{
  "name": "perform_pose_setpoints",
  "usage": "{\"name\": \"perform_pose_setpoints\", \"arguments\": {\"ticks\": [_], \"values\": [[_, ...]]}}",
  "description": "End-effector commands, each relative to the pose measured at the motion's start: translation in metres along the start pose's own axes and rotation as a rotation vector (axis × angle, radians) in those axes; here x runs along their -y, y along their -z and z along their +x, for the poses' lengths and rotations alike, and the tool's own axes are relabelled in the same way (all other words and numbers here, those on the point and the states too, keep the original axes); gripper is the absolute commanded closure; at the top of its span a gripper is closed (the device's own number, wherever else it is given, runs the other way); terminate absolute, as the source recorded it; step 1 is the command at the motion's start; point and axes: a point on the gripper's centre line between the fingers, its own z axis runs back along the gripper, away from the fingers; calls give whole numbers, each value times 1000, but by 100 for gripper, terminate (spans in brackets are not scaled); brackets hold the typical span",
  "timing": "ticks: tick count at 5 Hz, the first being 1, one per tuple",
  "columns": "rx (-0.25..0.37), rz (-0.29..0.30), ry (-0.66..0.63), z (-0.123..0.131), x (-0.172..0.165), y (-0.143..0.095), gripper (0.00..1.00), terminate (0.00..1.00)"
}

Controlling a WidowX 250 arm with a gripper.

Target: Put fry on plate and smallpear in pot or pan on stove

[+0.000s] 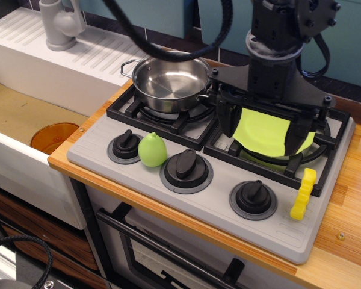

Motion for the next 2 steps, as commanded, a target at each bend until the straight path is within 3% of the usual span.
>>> {"name": "perform_pose_setpoints", "arguments": {"ticks": [1, 2], "values": [[0, 0, 0, 0, 0, 0, 0, 0], [16, 3, -13, -6, 13, 7, 0, 0]]}}
